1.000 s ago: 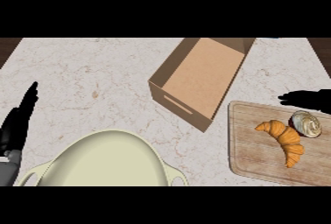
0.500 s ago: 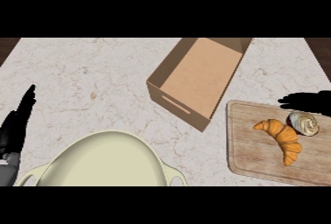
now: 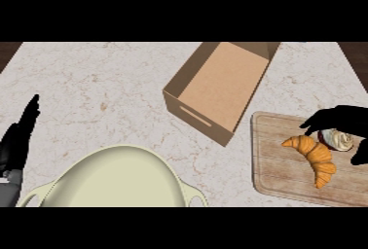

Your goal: Pick the cupcake from the cutting board and place it in the cardboard box

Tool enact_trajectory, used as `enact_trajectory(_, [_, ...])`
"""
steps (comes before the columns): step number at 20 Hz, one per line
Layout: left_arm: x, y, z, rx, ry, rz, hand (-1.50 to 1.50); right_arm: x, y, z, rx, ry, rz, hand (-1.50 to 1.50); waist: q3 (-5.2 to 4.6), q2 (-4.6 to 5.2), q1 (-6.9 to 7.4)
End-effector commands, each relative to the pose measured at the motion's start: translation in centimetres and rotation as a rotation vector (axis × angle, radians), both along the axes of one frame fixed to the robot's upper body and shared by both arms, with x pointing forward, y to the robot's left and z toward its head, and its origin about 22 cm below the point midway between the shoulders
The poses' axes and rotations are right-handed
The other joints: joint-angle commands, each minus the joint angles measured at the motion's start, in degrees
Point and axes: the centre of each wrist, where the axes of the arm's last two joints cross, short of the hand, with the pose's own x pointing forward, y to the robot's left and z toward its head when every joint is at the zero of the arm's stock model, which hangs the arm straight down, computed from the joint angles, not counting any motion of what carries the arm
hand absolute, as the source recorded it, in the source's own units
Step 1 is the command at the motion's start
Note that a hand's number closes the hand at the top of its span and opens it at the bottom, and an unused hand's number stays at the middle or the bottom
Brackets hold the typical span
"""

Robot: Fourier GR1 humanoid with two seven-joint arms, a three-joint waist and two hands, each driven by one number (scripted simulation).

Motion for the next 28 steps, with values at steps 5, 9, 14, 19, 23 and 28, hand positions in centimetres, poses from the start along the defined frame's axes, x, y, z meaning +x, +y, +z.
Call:
enact_trajectory(5, [-1.9,-0.5,-1.6,-0.015,0.009,-0.018,0.0,0.1,0.3,-0.5,0.131,-0.15,0.013,1.5,0.15,-0.04,-0.15])
enact_trajectory(9, [0.3,-0.1,1.2,0.023,-0.009,-0.02,0.0,0.8,-0.3,-0.9,0.167,-0.254,-0.086,1.5,0.24,0.26,0.3])
enact_trajectory(14, [-0.2,-1.2,-0.5,-0.001,-0.01,-0.028,0.0,2.4,-1.8,1.5,0.112,-0.285,-0.533,1.5,0.23,0.47,1.42])
enact_trajectory(19, [1.1,-0.9,0.4,-0.003,-0.017,-0.026,0.0,4.6,-2.0,6.1,0.142,-0.512,-0.628,1.5,0.24,0.79,1.4])
enact_trajectory(23, [0.2,-1.1,0.3,-0.009,0.005,-0.001,0.0,5.0,-2.6,9.3,0.258,-0.633,-0.609,1.5,0.19,0.04,0.39])
enact_trajectory(28, [-0.9,-0.7,-0.8,0.013,-0.003,0.0,0.0,6.2,-0.9,12.6,0.413,-0.732,-0.452,1.5,0.14,-0.08,0.07])
